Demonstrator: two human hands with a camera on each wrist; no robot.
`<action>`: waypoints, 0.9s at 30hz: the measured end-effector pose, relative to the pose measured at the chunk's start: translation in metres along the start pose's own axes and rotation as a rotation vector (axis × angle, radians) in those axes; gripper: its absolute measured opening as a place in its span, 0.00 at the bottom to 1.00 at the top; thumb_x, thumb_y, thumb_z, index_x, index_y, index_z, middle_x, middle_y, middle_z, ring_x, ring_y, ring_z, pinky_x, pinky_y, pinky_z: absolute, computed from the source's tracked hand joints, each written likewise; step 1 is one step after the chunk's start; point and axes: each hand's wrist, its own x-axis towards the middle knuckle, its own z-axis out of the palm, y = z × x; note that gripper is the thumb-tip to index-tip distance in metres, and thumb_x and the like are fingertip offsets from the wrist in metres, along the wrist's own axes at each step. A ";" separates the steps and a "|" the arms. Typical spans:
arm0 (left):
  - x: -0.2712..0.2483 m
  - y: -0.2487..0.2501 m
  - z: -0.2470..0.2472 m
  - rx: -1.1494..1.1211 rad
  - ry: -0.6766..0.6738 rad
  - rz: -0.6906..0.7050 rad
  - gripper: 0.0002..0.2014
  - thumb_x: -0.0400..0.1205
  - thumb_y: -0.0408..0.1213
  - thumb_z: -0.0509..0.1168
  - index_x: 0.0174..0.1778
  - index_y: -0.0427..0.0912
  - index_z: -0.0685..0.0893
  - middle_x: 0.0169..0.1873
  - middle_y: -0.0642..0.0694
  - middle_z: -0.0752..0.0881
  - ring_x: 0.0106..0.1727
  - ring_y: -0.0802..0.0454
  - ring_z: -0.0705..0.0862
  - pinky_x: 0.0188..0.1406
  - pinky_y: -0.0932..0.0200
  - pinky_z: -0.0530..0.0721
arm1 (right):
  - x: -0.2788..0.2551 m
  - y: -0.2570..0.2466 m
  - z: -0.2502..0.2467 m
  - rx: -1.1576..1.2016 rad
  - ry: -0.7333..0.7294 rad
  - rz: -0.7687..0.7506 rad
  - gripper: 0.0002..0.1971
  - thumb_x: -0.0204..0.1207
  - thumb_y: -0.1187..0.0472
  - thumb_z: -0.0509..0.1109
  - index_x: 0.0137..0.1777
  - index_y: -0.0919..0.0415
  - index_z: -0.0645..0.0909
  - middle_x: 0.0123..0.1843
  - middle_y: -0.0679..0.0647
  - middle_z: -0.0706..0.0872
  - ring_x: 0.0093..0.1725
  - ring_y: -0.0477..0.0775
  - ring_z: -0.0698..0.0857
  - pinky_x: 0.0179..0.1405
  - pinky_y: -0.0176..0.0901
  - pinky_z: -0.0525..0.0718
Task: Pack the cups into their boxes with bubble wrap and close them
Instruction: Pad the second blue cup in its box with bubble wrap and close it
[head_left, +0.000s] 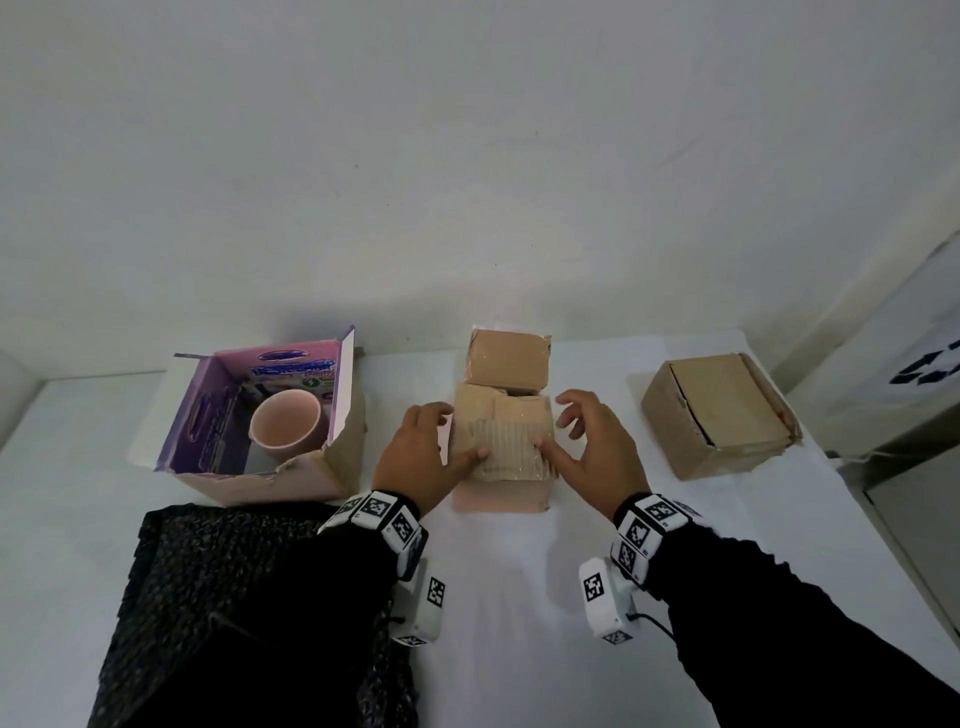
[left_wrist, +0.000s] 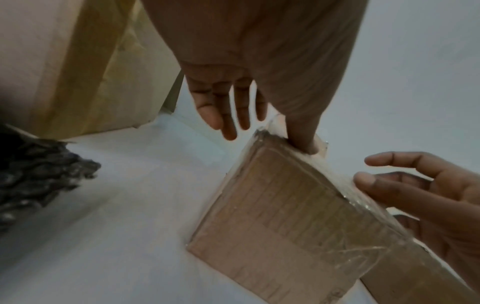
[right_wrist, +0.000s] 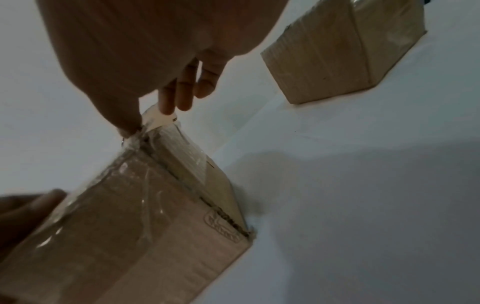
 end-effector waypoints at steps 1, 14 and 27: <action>0.001 0.001 0.000 -0.005 -0.048 -0.096 0.38 0.69 0.66 0.70 0.70 0.49 0.70 0.57 0.53 0.77 0.48 0.51 0.82 0.49 0.53 0.82 | 0.005 0.001 0.001 0.023 -0.004 0.056 0.26 0.69 0.44 0.77 0.65 0.44 0.70 0.50 0.40 0.79 0.47 0.41 0.79 0.43 0.39 0.80; -0.010 0.006 0.008 -0.237 -0.258 -0.325 0.31 0.74 0.70 0.61 0.58 0.45 0.74 0.32 0.46 0.90 0.26 0.54 0.87 0.44 0.51 0.85 | 0.115 -0.043 -0.004 0.471 -0.217 0.218 0.21 0.65 0.57 0.84 0.58 0.56 0.85 0.48 0.54 0.90 0.49 0.45 0.86 0.51 0.40 0.84; -0.016 0.027 0.024 -0.488 -0.193 -0.430 0.25 0.84 0.60 0.55 0.61 0.40 0.70 0.37 0.39 0.88 0.28 0.42 0.89 0.32 0.50 0.85 | 0.026 -0.032 0.005 -0.361 -0.222 -0.473 0.05 0.72 0.60 0.73 0.42 0.51 0.90 0.37 0.47 0.88 0.35 0.52 0.83 0.37 0.46 0.81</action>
